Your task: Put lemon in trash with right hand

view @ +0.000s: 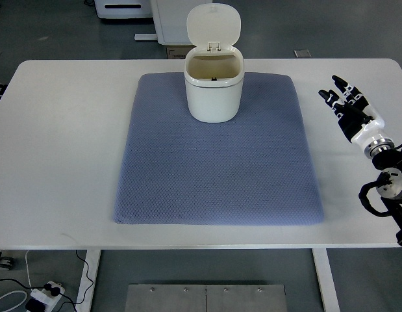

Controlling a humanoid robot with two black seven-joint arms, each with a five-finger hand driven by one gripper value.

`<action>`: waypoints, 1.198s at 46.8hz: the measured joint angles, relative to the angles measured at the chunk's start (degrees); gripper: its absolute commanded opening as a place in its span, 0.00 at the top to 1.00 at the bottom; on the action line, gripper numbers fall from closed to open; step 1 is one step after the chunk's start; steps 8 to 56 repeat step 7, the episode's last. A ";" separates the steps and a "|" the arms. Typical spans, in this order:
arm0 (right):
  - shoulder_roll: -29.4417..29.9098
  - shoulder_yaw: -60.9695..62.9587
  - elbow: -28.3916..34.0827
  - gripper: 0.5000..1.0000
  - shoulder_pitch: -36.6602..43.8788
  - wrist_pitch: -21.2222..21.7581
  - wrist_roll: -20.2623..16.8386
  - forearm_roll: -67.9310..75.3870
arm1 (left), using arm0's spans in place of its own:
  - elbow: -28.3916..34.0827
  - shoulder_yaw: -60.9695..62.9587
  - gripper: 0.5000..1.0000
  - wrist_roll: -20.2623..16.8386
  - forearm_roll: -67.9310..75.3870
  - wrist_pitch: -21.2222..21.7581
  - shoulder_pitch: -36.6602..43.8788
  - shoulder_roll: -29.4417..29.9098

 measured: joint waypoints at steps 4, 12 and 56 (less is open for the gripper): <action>0.37 1.43 1.12 0.00 -1.41 0.00 1.11 -0.01 | 0.00 0.00 0.00 0.02 -0.01 0.00 -0.02 0.00; 1.21 2.69 1.22 0.00 -1.86 0.00 2.59 -0.01 | 0.00 0.00 0.00 0.02 0.00 0.00 -0.01 0.00; 1.21 2.69 1.22 0.00 -1.86 0.00 2.59 -0.01 | 0.00 0.00 0.00 0.02 0.00 0.00 -0.01 0.00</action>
